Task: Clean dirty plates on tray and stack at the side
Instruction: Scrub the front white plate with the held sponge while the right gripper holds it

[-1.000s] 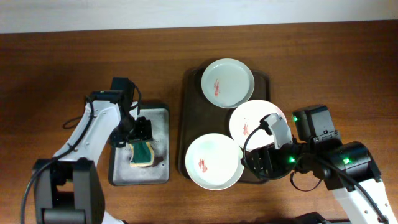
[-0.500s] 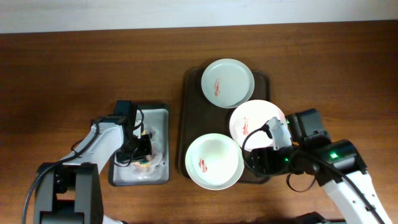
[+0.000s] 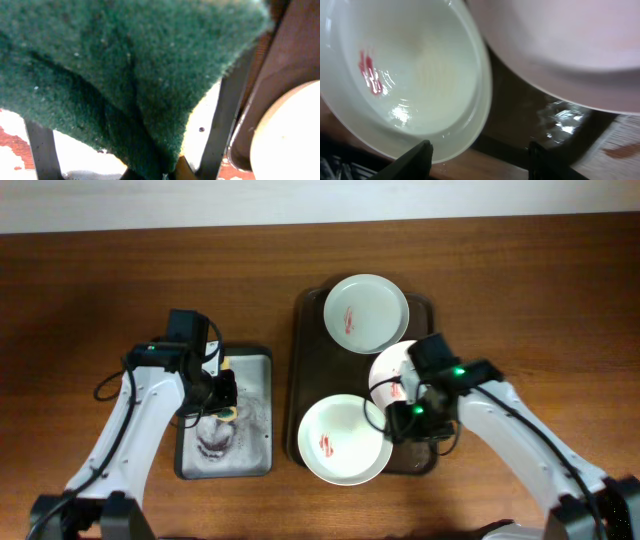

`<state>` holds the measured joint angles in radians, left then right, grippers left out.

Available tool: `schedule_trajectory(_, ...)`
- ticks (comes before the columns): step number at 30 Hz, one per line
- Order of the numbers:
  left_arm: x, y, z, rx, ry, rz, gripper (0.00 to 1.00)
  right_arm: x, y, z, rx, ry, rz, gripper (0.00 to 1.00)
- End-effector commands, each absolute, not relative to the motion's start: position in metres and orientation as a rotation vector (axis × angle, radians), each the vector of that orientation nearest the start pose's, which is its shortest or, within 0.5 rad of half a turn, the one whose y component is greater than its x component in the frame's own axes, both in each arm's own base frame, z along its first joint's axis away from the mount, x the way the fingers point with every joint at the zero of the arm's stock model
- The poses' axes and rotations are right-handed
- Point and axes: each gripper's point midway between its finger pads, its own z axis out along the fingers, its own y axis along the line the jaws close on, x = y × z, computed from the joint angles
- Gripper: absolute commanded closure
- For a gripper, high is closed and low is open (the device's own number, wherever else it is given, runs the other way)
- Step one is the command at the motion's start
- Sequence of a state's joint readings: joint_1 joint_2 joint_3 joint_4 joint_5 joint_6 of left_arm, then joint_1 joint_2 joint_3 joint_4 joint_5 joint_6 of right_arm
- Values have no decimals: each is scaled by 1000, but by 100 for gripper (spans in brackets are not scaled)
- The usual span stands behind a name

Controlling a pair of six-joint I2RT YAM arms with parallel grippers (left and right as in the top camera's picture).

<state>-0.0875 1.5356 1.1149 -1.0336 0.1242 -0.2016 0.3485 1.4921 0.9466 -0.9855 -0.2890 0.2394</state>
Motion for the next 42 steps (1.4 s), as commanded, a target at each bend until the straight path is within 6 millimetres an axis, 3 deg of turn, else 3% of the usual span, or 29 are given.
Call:
schedule_trajectory(1,284,-45,90,-125,3021,-189,100,217,128,45,-89,3187,270,38)
schedule_trajectory(6,278,-60,90,-43,3031,-270,100,223,127,26,-57,3200,234,39)
schedule_trajectory(8,276,-69,93,-1,3021,-301,100,225,133,17,-60,3193,275,44)
schedule_trajectory(12,270,-105,107,130,2972,-470,100,231,146,7,-42,3151,394,73)
schedule_trajectory(17,267,-146,114,314,2910,-563,100,256,145,8,41,3054,349,96)
schedule_trajectory(19,270,-162,116,377,2864,-578,100,266,135,7,109,3013,256,96)
schedule_trajectory(25,285,-185,123,307,2793,-632,100,279,130,8,132,2957,200,96)
schedule_trajectory(29,290,-202,102,254,2825,-657,100,279,130,8,132,2958,202,96)
schedule_trajectory(32,282,-233,67,328,2900,-709,100,277,130,8,133,2963,197,96)
schedule_trajectory(36,271,-250,26,235,3026,-727,100,277,130,8,133,2964,197,96)
schedule_trajectory(38,264,-279,15,281,3033,-978,100,277,129,8,133,2964,197,96)
schedule_trajectory(42,255,-280,-10,196,3125,-1008,100,277,129,8,133,2964,197,96)
